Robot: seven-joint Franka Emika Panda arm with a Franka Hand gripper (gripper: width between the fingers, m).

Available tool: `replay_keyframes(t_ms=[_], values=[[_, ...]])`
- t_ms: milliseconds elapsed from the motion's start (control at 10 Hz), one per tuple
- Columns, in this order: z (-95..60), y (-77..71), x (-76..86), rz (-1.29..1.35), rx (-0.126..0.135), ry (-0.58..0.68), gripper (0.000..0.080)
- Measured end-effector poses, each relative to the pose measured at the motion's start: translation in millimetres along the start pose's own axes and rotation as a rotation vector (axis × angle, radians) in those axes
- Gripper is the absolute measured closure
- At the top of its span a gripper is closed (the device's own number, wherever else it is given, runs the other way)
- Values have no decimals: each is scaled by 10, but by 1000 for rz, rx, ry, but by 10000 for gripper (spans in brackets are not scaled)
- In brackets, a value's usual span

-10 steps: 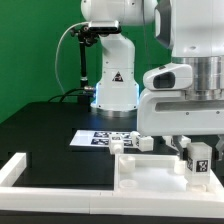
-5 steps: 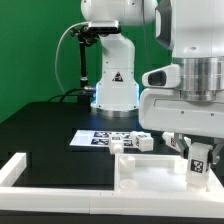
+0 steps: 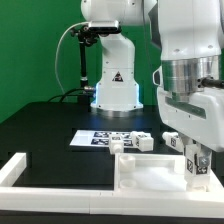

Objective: Assemble one leg

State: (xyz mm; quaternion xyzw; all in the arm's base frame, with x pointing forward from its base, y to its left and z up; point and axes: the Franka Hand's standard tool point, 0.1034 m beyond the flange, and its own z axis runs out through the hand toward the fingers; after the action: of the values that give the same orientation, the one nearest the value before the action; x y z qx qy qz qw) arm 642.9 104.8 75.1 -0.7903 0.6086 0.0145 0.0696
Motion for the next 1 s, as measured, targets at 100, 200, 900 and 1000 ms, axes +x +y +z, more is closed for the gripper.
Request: replay_keyframes(t_ms=[100, 200, 900, 1000], values=[[4, 5, -4, -76, -4, 5, 439], [2, 2, -12, -261, -12, 16, 303], [-13, -6, -13, -1116, -42, 15, 151], [-24, -27, 8, -1311, -55, 25, 151]])
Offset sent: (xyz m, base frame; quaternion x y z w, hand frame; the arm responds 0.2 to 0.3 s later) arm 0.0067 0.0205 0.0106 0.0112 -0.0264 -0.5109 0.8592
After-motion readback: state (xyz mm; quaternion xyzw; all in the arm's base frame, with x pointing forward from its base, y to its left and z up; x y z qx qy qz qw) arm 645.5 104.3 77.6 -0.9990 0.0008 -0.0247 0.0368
